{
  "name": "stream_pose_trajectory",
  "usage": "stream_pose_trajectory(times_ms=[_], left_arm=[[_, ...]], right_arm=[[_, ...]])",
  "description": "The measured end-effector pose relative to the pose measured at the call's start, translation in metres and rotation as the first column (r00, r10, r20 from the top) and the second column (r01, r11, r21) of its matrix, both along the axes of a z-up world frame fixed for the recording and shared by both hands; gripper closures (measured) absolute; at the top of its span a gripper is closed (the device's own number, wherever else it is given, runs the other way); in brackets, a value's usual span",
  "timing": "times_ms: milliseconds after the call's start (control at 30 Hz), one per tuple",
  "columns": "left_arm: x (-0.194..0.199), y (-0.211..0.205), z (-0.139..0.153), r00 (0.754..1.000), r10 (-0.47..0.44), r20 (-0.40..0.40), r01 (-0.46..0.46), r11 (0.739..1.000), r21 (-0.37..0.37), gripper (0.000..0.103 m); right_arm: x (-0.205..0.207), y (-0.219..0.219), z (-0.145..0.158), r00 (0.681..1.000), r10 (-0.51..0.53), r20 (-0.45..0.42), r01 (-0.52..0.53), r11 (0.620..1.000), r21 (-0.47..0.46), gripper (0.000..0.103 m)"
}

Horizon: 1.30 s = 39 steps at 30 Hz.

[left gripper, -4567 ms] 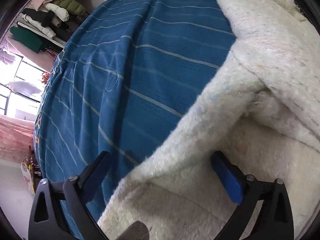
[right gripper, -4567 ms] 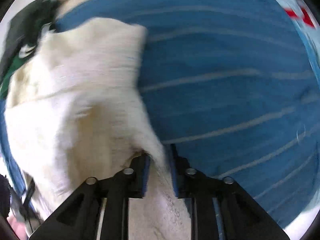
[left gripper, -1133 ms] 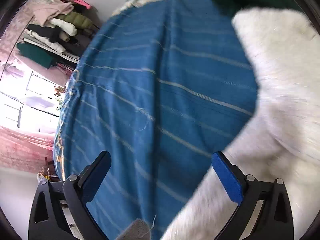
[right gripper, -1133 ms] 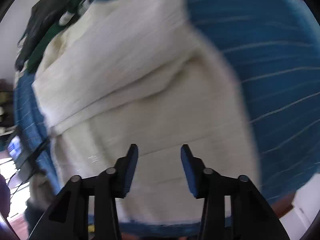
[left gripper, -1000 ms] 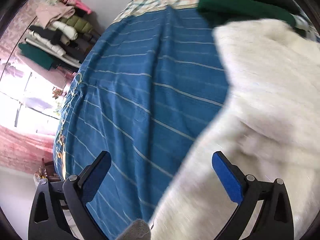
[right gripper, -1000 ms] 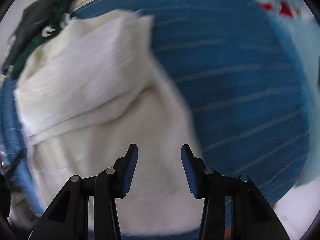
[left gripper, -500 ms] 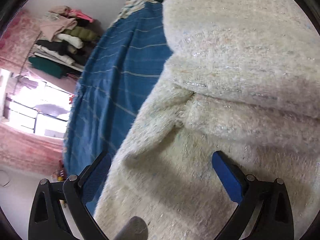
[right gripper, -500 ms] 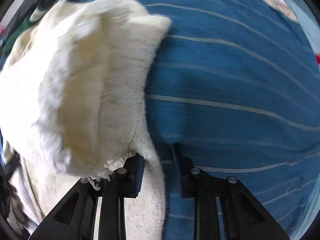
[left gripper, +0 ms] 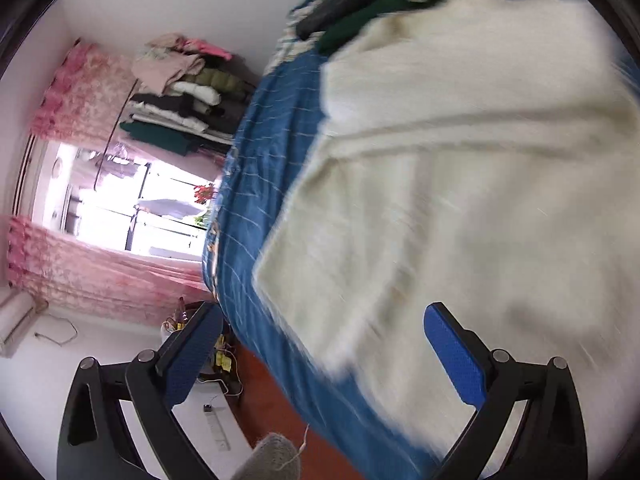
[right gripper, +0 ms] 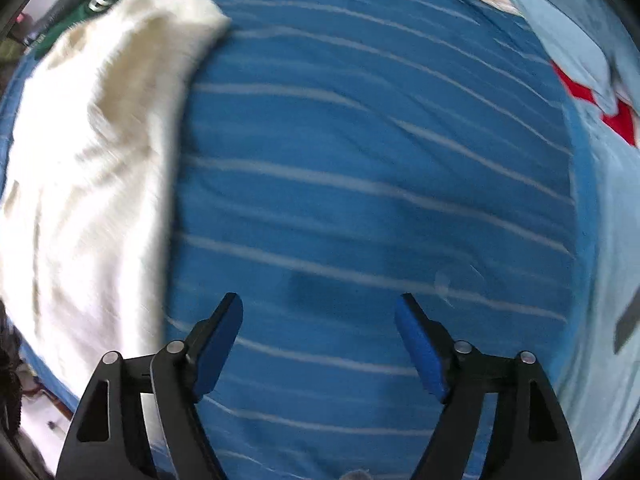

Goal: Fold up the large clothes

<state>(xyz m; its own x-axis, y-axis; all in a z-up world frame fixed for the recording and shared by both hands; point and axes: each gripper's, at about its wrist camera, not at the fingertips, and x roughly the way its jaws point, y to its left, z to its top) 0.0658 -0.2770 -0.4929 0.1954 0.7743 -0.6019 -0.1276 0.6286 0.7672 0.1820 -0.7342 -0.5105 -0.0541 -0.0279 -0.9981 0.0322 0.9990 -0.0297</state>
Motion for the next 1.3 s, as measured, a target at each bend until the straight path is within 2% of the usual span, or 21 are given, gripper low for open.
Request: stream_pose_trajectory(times_ms=[67,233,400,500,533,633,667,700,733,767,800,833,933,1067,1167,1233,1267,1300], left_arm=[[-0.019,-0.034,-0.007,0.998,-0.052,-0.032,0.052,0.999,0.004,0.000],[-0.046,-0.102,-0.026,0.989,-0.125,-0.079,0.121,0.991,-0.054,0.000],[-0.040,-0.142,-0.072,0.976,-0.177,-0.125,0.179,0.984,0.006,0.000],[-0.023,-0.135,-0.099,0.978,-0.136,-0.155,0.144,0.989,0.044,0.000],[-0.017,-0.128,-0.104,0.982,-0.111,-0.152,0.119,0.992,0.048,0.000],[-0.001,-0.106,-0.103,0.992,-0.052,-0.114,0.057,0.998,0.042,0.000],[0.001,-0.102,-0.102,0.994,-0.043,-0.100,0.046,0.998,0.035,0.007],[0.006,-0.093,-0.097,0.996,-0.038,-0.080,0.040,0.999,0.022,0.016],[0.007,-0.086,-0.092,0.997,-0.034,-0.064,0.033,0.999,-0.011,0.048],[0.009,-0.078,-0.084,0.999,-0.025,-0.046,0.022,0.997,-0.077,0.083],[0.009,-0.072,-0.077,0.999,-0.014,-0.029,0.010,0.991,-0.137,0.090],[0.009,-0.066,-0.066,1.000,-0.005,-0.006,0.004,0.983,-0.183,0.090],[0.009,-0.049,-0.038,1.000,-0.001,0.030,0.009,0.962,-0.272,0.091],[0.006,-0.031,-0.012,0.998,0.001,0.065,0.020,0.948,-0.317,0.092],[0.010,-0.014,-0.003,0.998,0.002,0.061,0.021,0.930,-0.368,0.092],[0.012,-0.007,-0.001,0.998,-0.013,0.060,0.035,0.919,-0.393,0.092],[0.014,-0.002,0.000,0.998,-0.019,0.058,0.041,0.912,-0.408,0.092],[0.015,0.004,0.001,0.998,-0.022,0.058,0.045,0.902,-0.429,0.092]], right_arm=[[-0.018,-0.033,-0.001,0.999,-0.023,-0.022,0.023,0.999,-0.029,0.021],[-0.038,-0.089,-0.001,0.991,-0.115,-0.074,0.111,0.992,-0.062,0.021],[-0.043,-0.128,0.007,0.987,-0.140,-0.081,0.135,0.988,-0.074,0.021],[-0.034,-0.145,0.015,0.983,-0.163,-0.082,0.159,0.986,-0.048,0.021],[-0.016,-0.149,0.015,0.983,-0.165,-0.081,0.162,0.986,-0.044,0.021],[0.004,-0.161,0.018,0.985,-0.156,-0.067,0.158,0.987,0.021,0.021],[0.005,-0.160,0.017,0.986,-0.154,-0.065,0.157,0.986,0.053,0.021],[0.012,-0.158,0.017,0.987,-0.153,-0.056,0.159,0.980,0.122,0.021],[0.019,-0.157,0.015,0.988,-0.149,-0.048,0.155,0.969,0.193,0.021],[0.027,-0.147,0.017,0.989,-0.140,-0.036,0.145,0.951,0.272,0.021],[0.036,-0.139,0.017,0.990,-0.137,-0.018,0.134,0.925,0.357,0.021],[0.045,-0.138,0.016,0.991,-0.134,-0.005,0.124,0.903,0.412,0.021],[0.082,-0.113,0.024,0.991,-0.121,0.061,0.059,0.790,0.610,0.011],[0.101,-0.056,0.032,0.988,-0.122,0.090,0.009,0.641,0.768,0.009],[0.125,0.002,0.017,0.992,-0.117,0.056,0.028,0.613,0.789,0.009],[0.140,0.021,0.003,0.993,-0.118,-0.015,0.088,0.652,0.753,0.009],[0.145,0.028,-0.008,0.986,-0.142,-0.086,0.160,0.666,0.729,0.011],[0.149,0.031,-0.014,0.973,-0.183,-0.140,0.227,0.663,0.713,0.021]])
